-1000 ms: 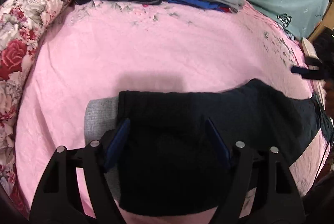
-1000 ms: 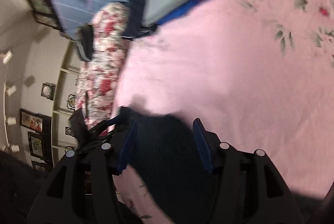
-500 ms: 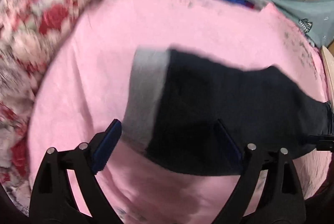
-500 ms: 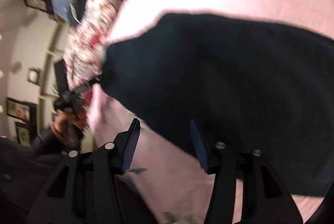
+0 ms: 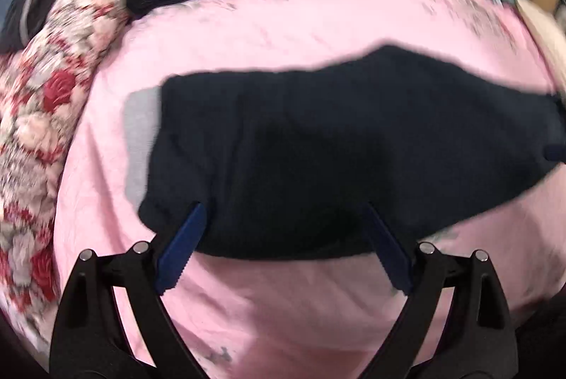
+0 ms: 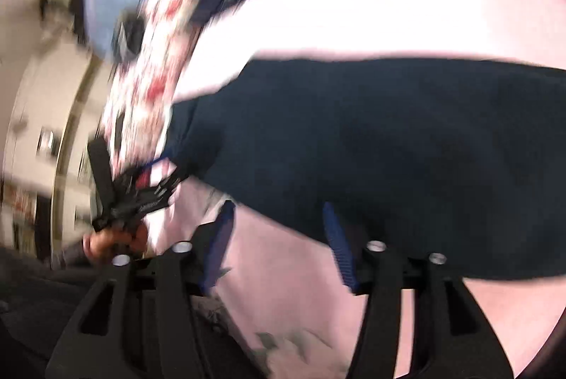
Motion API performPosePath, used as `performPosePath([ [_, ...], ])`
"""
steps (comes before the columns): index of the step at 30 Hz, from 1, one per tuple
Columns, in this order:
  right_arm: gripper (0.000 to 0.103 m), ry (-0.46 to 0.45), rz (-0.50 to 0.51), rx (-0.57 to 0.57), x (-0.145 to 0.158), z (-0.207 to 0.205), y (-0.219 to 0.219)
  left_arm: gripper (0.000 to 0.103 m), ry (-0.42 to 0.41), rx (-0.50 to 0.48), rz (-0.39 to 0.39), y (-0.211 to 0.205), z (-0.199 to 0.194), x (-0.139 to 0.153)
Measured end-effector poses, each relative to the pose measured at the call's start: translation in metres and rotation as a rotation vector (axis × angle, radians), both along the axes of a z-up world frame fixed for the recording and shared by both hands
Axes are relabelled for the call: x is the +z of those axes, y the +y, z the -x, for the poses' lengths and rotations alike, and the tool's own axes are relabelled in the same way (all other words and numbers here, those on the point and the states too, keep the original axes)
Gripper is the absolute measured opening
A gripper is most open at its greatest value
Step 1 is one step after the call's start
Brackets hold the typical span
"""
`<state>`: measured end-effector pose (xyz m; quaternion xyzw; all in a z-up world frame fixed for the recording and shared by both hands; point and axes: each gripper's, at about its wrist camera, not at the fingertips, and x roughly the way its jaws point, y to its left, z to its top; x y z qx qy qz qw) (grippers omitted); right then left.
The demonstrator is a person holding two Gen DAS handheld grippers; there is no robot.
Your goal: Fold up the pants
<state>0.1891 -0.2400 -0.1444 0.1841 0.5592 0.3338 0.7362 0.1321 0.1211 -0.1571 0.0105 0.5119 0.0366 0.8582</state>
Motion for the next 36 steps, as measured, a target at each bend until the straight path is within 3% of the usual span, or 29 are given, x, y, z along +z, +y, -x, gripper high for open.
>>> performPosePath([
  [3,0.059,-0.027,0.011,-0.255,0.014,0.004,-0.082,0.091,-0.044,0.032,0.069,-0.014,-0.009,0.019],
  [5,0.059,-0.056,0.05,-0.382,0.019,0.009,-0.128,0.092,-0.068,0.004,0.113,-0.034,-0.015,0.027],
  [8,0.059,-0.094,0.089,-0.438,0.017,0.014,-0.161,0.092,-0.062,-0.098,0.154,-0.09,-0.028,0.027],
  [11,0.059,-0.144,0.177,-0.459,0.012,0.006,-0.162,0.092,-0.02,-0.171,0.156,-0.135,-0.035,0.017],
  [14,0.059,-0.241,0.28,-0.502,0.013,-0.018,-0.18,0.092,-0.005,-0.225,0.154,-0.172,-0.033,0.019],
  [20,0.045,-0.229,0.298,-0.404,-0.007,-0.067,-0.217,0.092,-0.011,-0.256,0.089,-0.197,-0.017,0.025],
  [25,0.045,-0.224,0.402,-0.275,-0.023,-0.082,-0.208,0.092,-0.005,-0.181,0.075,-0.187,-0.012,0.029],
  [29,0.044,-0.214,0.4,-0.232,-0.031,-0.087,-0.21,0.092,-0.003,-0.143,0.063,-0.187,-0.011,0.031],
  [31,0.033,-0.212,0.396,-0.211,-0.03,-0.085,-0.211,0.092,-0.003,-0.13,0.06,-0.188,-0.009,0.032],
  [33,0.015,-0.212,0.389,-0.204,-0.027,-0.084,-0.214,0.092,0.005,-0.123,0.06,-0.191,-0.008,0.031],
  [36,0.011,-0.223,0.352,-0.213,-0.015,-0.08,-0.222,0.092,0.017,-0.123,0.058,-0.196,-0.009,0.029],
])
